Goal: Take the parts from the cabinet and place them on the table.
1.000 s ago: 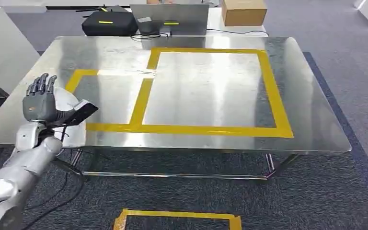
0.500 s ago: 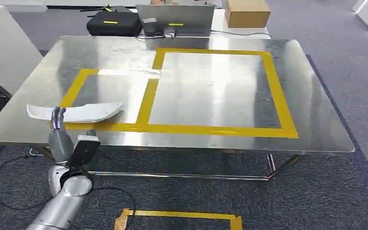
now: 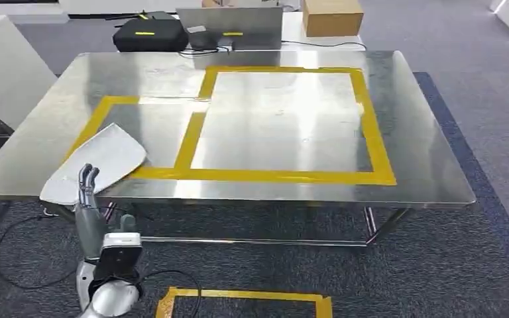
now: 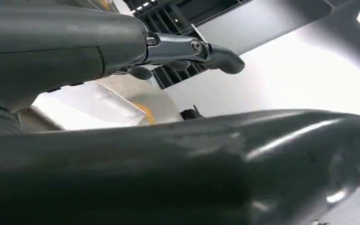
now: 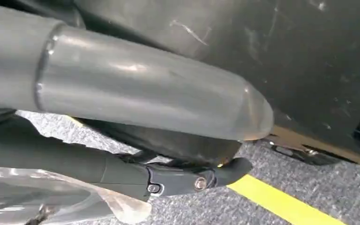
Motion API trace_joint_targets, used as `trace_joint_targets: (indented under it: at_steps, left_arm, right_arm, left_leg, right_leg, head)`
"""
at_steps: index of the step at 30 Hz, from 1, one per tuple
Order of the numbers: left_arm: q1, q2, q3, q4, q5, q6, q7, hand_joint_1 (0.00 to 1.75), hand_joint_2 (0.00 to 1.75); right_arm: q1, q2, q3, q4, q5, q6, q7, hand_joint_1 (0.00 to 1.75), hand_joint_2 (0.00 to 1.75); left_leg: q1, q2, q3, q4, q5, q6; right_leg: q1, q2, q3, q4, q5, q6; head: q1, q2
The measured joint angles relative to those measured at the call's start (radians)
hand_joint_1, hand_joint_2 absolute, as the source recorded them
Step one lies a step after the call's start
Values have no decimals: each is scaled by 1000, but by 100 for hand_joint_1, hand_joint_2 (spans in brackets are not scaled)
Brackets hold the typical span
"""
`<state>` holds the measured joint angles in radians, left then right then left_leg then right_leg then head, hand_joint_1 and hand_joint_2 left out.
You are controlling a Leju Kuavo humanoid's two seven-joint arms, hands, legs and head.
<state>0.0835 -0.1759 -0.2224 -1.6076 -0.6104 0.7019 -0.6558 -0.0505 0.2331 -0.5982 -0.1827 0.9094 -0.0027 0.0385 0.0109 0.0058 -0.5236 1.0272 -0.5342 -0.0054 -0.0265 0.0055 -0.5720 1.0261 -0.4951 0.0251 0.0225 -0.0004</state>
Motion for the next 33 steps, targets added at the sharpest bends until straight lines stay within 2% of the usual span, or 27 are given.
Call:
trace_joint_targets:
  at_steps: [1, 3, 5, 6, 7, 9, 10, 11, 14, 15, 16, 17, 18, 19, 20, 21, 22, 23, 24, 25, 26, 27, 29, 30, 31, 32, 33]
  left_arm:
    - [15, 0, 0, -10, -5, 0, 7, 0, 0]
    - [32, 0, 0, -14, -1, 0, 15, 0, 0]
    - [57, 0, 0, -14, 12, 0, 32, 0, 0]
    - [73, 0, 0, -14, 18, 0, 46, 0, 0]
    - [84, 0, 0, -11, 19, 0, 58, 0, 0]
    - [94, 0, 0, 0, 40, 0, 65, 0, 0]
    - [96, 1, 1, 9, 50, 0, 70, 0, 0]
    - [99, 1, 4, 26, 35, 0, 78, 0, 0]
    - [95, 2, 45, 109, -19, 0, 90, 0, 0]
    - [84, 3, 64, 152, -27, 0, 110, 0, 0]
    - [68, 5, 83, 198, -27, 0, 117, 0, 0]
    - [48, 6, 105, 250, -27, -4, 116, 0, 0]
    - [22, 9, 129, 323, -25, -10, 117, 0, 0]
    - [-10, 13, 150, 400, -24, -10, 115, 0, 0]
    - [-45, 18, 178, 496, -24, -8, 110, 0, 0]
    - [-72, 20, 205, 573, -21, -7, 101, 0, 0]
    - [-95, 21, 235, 647, -14, -6, 88, 0, 0]
    - [-114, 23, 266, 718, -13, -5, 80, 0, 0]
    - [-131, 26, 300, 793, -11, -5, 80, 0, 0]
    - [-140, 28, 334, 866, 0, -4, 79, 0, 0]
    - [-142, 32, 368, 926, 15, -3, 69, 0, 0]
    - [-137, 37, 403, 985, 22, -2, 65, 0, 0]
    - [-121, 49, 451, 1087, 10, -1, 90, 0, 0]
    - [-107, 56, 469, 1131, 2, -1, 113, 0, 0]
    - [-95, 63, 484, 1177, -6, -1, 128, 0, 0]
    - [-87, 66, 494, 1211, -13, -7, 153, 0, 0]
    - [-83, 69, 503, 1245, -23, -24, 189, 0, 0]
  right_arm:
    - [-1, 1, 0, 0, 3, -16, -10, 0, 0]
    - [-1, 1, -2, 0, 4, -53, -40, 0, 0]
    - [0, 1, -5, 0, 5, -76, -71, 0, 0]
    - [0, 1, -6, 0, 6, -85, -86, 0, 0]
    - [0, 1, -7, 0, 7, -92, -96, 0, 0]
    - [0, 1, -10, 0, 13, -104, -113, 0, 0]
    - [0, 1, -13, 0, 17, -106, -119, 0, 0]
    - [1, 1, -14, 0, 24, -110, -124, 0, 0]
    - [-1, 1, -14, 0, 49, -113, -138, 0, 0]
    - [-1, 0, -14, 0, 56, -116, -147, 0, 0]
    - [-2, 0, -14, 0, 59, -119, -156, 0, 0]
    - [-2, 0, -14, 0, 56, -121, -160, 0, 0]
    - [-7, 0, -15, 0, 50, -130, -153, 0, 0]
    - [-16, 1, -16, 0, 48, -137, -142, 0, 0]
    - [-28, 1, -18, -1, 47, -146, -140, 0, 0]
    - [-38, 2, -19, -1, 47, -164, -156, 0, 0]
    - [-45, 2, -19, -2, 46, -182, -179, 0, 0]
    - [-51, 2, -20, -3, 43, -203, -209, 0, 0]
    - [-52, 2, -20, -6, 44, -236, -252, 0, 0]
    - [-52, 2, -20, -6, 50, -268, -291, 0, 0]
    - [-46, 2, -20, -6, 58, -290, -329, 0, 0]
    - [-38, 1, -20, -6, 66, -298, -356, 0, 0]
    - [-12, -5, -20, -6, 81, -296, -377, 0, 0]
    - [2, -7, -20, -5, 87, -291, -377, 0, 0]
    - [10, -9, -20, -5, 88, -289, -374, 0, 0]
    - [16, -9, -20, -5, 92, -284, -366, 0, 0]
    - [20, -9, -20, -5, 93, -278, -352, 0, 0]
  left_leg:
    - [0, 0, -19, 50, -49, -3]
    - [0, 0, -83, 214, -144, -7]
    - [-1, 0, -107, 303, -175, -3]
    - [-1, 0, -91, 285, -158, 3]
    - [-3, -1, -55, 225, -121, 12]
    - [-13, -1, 53, 36, -47, 38]
    - [-20, 0, 87, -32, -58, 53]
    - [-21, 4, 87, -33, -41, 40]
    - [-30, 3, 74, -45, -19, 42]
    - [-19, 6, 65, -57, 1, 45]
    - [-19, 6, 53, -57, 12, 49]
    - [-18, 7, 39, -57, 21, 58]
    - [-18, 7, 23, -57, 34, 57]
    - [-18, 7, 7, -56, 47, 56]
    - [-18, 8, -12, -54, 60, 55]
    - [-18, 10, -28, -53, 72, 52]
    - [-17, 13, -40, -52, 80, 50]
    - [-15, 14, -51, -49, 87, 46]
    - [-14, 14, -62, -45, 94, 41]
    - [-14, 14, -65, -37, 98, 35]
    - [-18, 14, -75, -29, 102, 31]
    - [-19, 15, -78, -27, 108, 24]
    - [-17, 15, -81, -27, 120, 14]
    - [-17, 13, -84, -26, 119, 9]
    - [-13, 7, -93, -9, 84, 1]
    - [-12, 6, -109, 41, 25, -4]
    - [-11, 6, -130, 116, -36, -9]
  right_leg:
    - [2, -1, -7, 0, 5, -11]
    - [8, -4, -26, 0, 16, -24]
    - [15, -6, -42, 1, 28, -28]
    - [19, -6, -50, 1, 34, -29]
    - [24, -5, -58, 1, 42, -30]
    - [31, -5, -71, 1, 56, -28]
    - [30, -7, -75, 1, 63, -25]
    - [31, -8, -74, -3, 71, -18]
    - [24, -14, -75, -14, 99, 0]
    - [22, -11, -80, -9, 89, 5]
    - [23, -8, -94, 8, 46, 12]
    - [22, -7, -111, 57, -14, 19]
    - [20, -7, -130, 138, -75, 23]
    - [19, -7, -149, 213, -114, 27]
    - [18, -7, -159, 272, -126, 31]
    - [16, -8, -148, 287, -106, 33]
    - [14, -8, -115, 263, -71, 35]
    - [13, -8, -66, 206, -34, 36]
    - [12, -8, 6, 110, -10, 35]
    - [12, -7, 68, 22, -23, 35]
    - [15, -4, 117, -44, -43, 31]
    - [16, -3, 116, -54, -52, 22]
    - [19, -2, 110, -53, -52, 11]
    - [14, -4, 99, -60, -43, -2]
    - [13, -8, 98, -60, -36, -16]
    - [13, -8, 90, -59, -28, -26]
    - [15, -10, 77, -58, -21, -29]
  head:
    - [-4, 0]
    - [-6, 0]
    - [-6, 0]
    - [-7, 0]
    - [-8, 0]
    - [-7, 0]
    - [-5, 0]
    - [-5, 0]
    - [-8, 0]
    - [-9, 0]
    - [-8, 0]
    - [-4, 0]
    - [-2, 0]
    - [-4, 0]
    - [-2, 0]
    - [-3, 0]
    - [-3, 0]
    - [-4, 0]
    - [-3, 0]
    - [-3, 0]
    - [-1, 0]
    - [-3, 0]
    - [-3, 0]
    - [-2, 0]
    - [-3, 0]
    - [-8, 0]
    - [-10, 0]
